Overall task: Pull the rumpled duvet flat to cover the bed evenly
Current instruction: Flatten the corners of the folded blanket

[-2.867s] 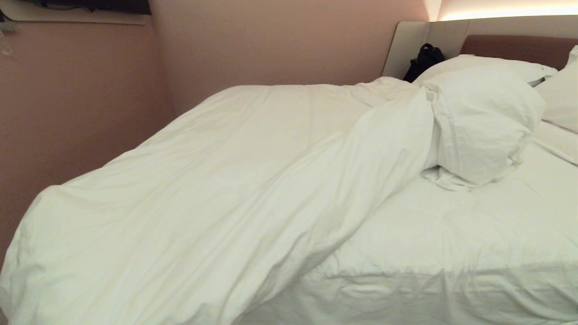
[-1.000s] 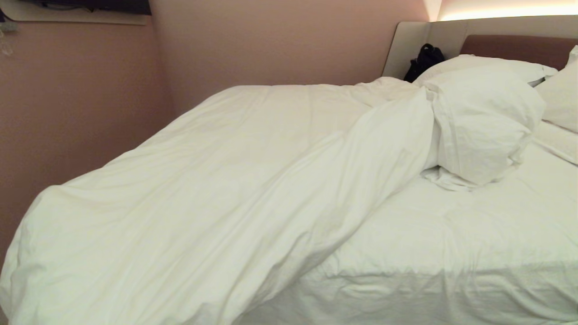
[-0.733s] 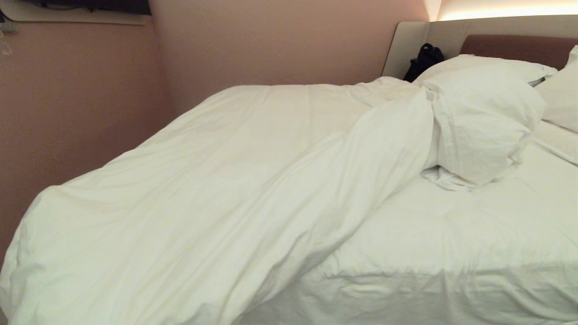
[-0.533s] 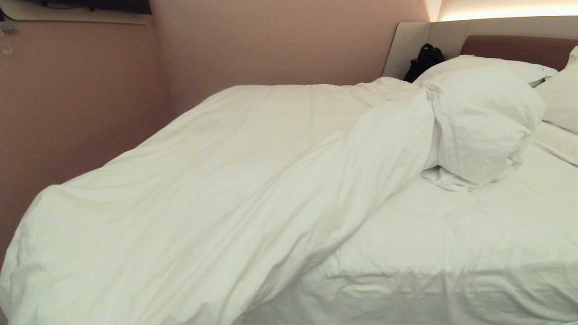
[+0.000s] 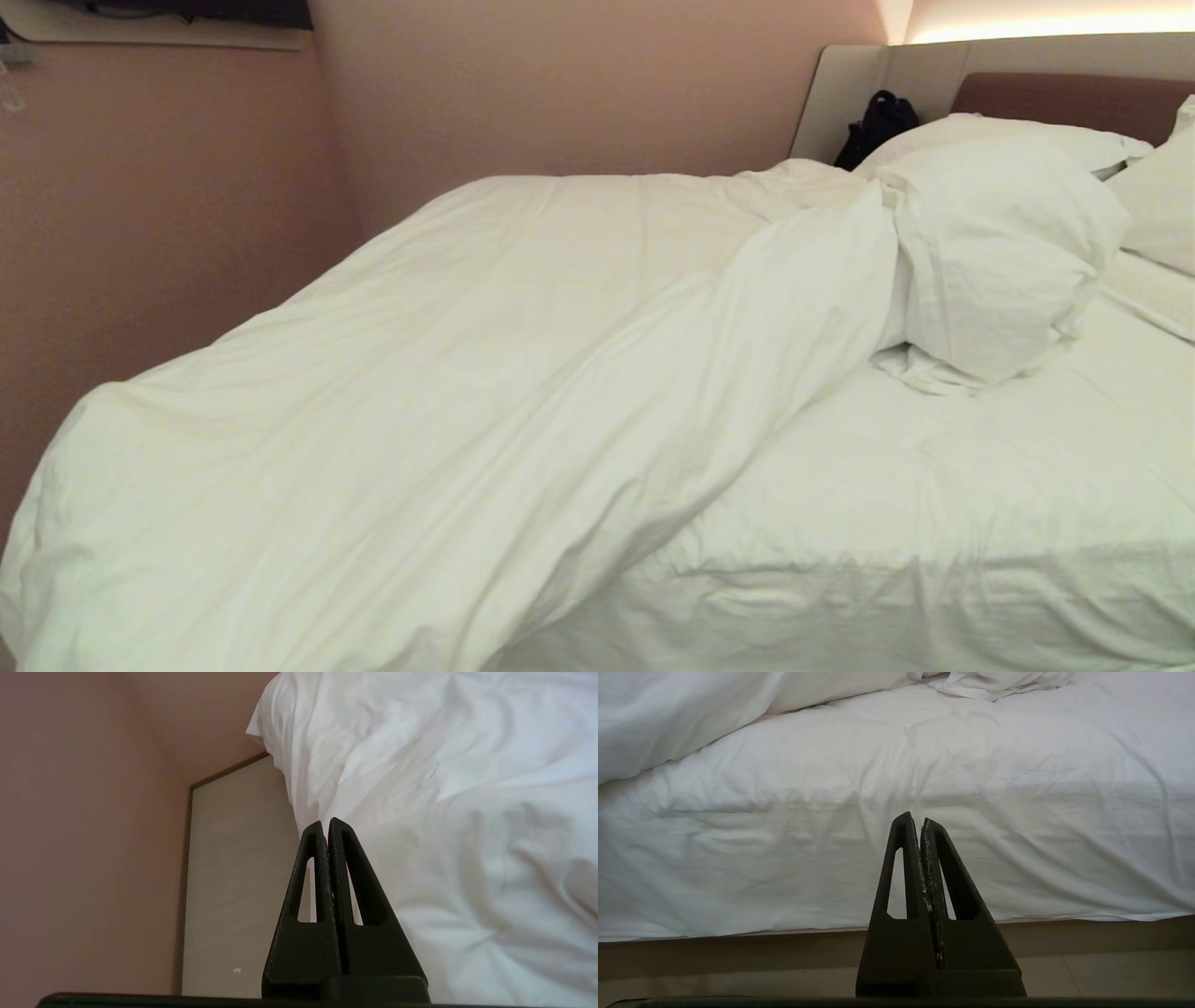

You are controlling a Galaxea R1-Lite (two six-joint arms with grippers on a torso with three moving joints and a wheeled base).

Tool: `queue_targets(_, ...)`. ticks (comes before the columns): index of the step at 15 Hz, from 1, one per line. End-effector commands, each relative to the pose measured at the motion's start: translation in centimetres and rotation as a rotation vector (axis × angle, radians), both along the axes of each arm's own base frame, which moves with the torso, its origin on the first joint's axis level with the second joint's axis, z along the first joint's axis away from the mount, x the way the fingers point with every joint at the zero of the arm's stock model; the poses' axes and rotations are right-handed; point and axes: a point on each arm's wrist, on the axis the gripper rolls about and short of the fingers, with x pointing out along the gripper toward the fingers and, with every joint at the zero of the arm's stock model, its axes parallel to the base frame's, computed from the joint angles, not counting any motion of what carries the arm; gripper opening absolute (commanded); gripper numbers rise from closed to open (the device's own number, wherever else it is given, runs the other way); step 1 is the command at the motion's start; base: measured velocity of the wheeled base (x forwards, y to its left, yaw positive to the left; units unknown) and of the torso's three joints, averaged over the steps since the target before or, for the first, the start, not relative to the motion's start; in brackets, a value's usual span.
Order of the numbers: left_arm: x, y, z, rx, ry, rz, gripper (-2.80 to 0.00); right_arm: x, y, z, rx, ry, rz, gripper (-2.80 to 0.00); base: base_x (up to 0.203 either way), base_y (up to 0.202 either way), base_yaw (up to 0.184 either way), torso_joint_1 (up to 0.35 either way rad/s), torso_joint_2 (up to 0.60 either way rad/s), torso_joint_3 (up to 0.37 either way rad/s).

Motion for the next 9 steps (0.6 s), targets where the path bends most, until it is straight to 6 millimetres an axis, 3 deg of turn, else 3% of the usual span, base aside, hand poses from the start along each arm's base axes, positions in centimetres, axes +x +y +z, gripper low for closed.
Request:
queue_targets(1,-0.6,-1.4,3.1,0.07,-0.002,-0.04,-2.8,0.0,0.0,0.0,0.0,-0.001,0.001,-2.8,0.0,0.0,0.0,0.0,0.0,0.0)
queue_targets(4,-0.5,-3.5,6.5,0.135,-0.026,-0.056,-2.8,0.0,0.0,0.0,0.0,-0.001,0.001,-2.8,0.0,0.0,0.0,0.0,0.0,0.0)
queue_targets(9,3.7,-9.3,9.8,0.17,-0.063,-0.19,-2.8,0.0,0.0,0.0,0.0,-0.001,0.001,-2.8,0.0,0.0,0.0,0.0,0.0,0.0)
